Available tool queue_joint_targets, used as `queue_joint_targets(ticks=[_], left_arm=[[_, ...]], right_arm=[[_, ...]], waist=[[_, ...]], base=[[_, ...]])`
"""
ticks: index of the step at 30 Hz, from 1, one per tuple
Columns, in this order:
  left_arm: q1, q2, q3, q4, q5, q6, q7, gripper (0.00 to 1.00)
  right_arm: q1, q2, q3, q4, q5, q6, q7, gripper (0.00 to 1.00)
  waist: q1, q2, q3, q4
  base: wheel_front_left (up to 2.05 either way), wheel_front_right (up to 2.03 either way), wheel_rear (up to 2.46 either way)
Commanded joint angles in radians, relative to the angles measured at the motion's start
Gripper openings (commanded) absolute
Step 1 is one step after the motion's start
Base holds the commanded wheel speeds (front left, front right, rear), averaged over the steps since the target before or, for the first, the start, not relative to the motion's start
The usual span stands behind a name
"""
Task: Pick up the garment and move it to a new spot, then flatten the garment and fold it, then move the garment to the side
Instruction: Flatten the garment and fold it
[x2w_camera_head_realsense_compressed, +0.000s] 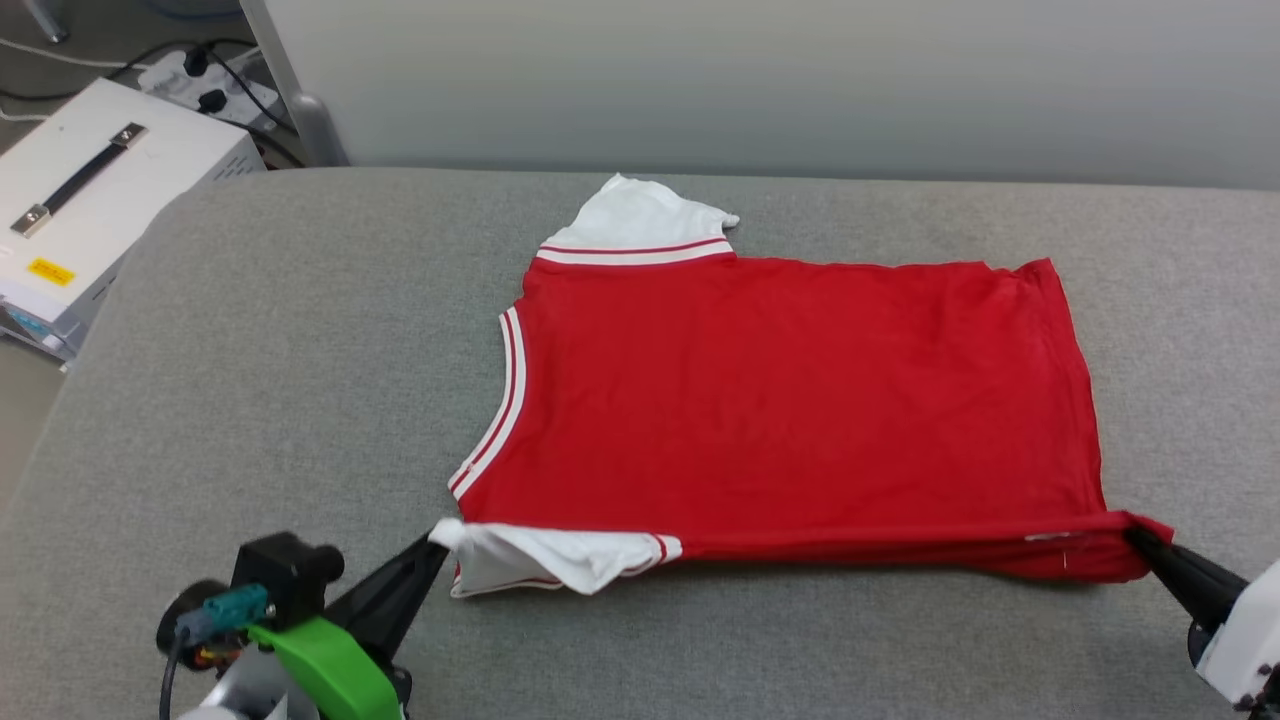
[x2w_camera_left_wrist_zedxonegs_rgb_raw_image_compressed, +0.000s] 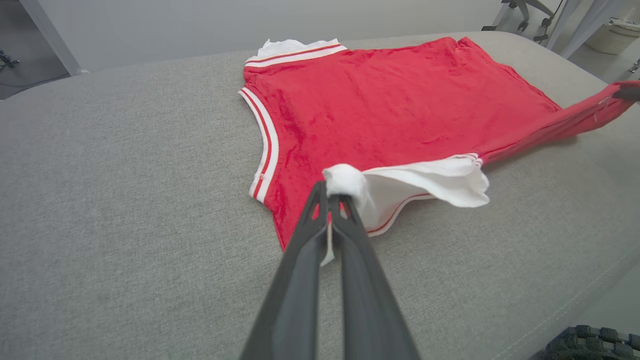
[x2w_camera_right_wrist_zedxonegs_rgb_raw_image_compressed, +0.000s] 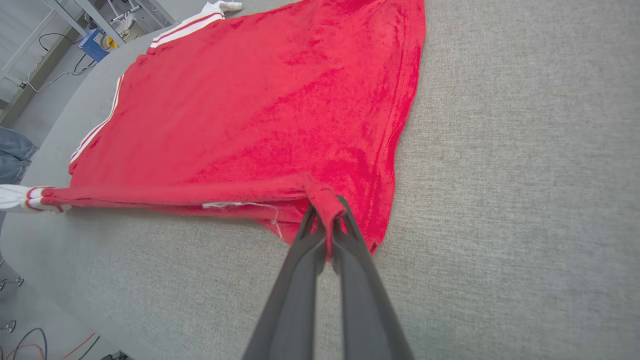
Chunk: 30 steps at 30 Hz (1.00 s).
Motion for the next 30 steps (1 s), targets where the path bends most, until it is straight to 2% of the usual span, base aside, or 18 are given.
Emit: queue_joint_targets(ticks=[1, 12, 23, 24, 25, 26, 30], left_arm=[[-0.048, 0.000, -0.001, 0.003, 0.007, -0.004, 0.006, 0.00], [-0.330, 0.005, -0.058, 0.126, 0.016, -0.006, 0.059, 0.00], [-0.512, 0.024, -0.187, 0.298, -0.019, -0.006, 0.057, 0.00], [-0.523, 0.022, -0.191, 0.322, -0.015, -0.006, 0.048, 0.40], [-0.532, 0.020, -0.199, 0.340, -0.010, -0.006, 0.043, 1.00], [-0.539, 0.014, -0.209, 0.362, -0.012, -0.006, 0.041, 1.00], [-0.552, -0.006, -0.232, 0.429, -0.005, -0.006, -0.001, 1.00]], right_arm=[[-0.033, 0.010, -0.010, -0.004, -0.012, -0.001, 0.008, 0.00], [-0.213, 0.088, -0.027, 0.060, -0.119, -0.001, 0.092, 0.00], [-0.324, 0.162, -0.016, 0.139, -0.198, -0.001, 0.148, 0.00], [-0.328, 0.167, -0.014, 0.146, -0.200, -0.001, 0.152, 0.00], [-0.331, 0.169, -0.013, 0.154, -0.204, -0.001, 0.157, 0.08], [-0.335, 0.169, -0.012, 0.164, -0.220, -0.001, 0.157, 0.98], [-0.345, 0.191, -0.012, 0.180, -0.257, -0.001, 0.149, 1.00]], waist=[[0.0001, 0.0120, 0.064, -0.015], [0.0001, 0.0120, 0.198, -0.040], [0.0001, 0.0120, 0.261, -0.059], [0.0001, 0.0120, 0.263, -0.060], [0.0001, 0.0120, 0.264, -0.060], [0.0001, 0.0120, 0.263, -0.059], [0.0001, 0.0120, 0.246, -0.062]], base=[[0.00, 0.00, 0.00], [0.00, 0.00, 0.00], [0.00, 0.00, 0.00], [0.00, 0.00, 0.00], [0.00, 0.00, 0.00], [0.00, 0.00, 0.00], [0.00, 0.00, 0.00]])
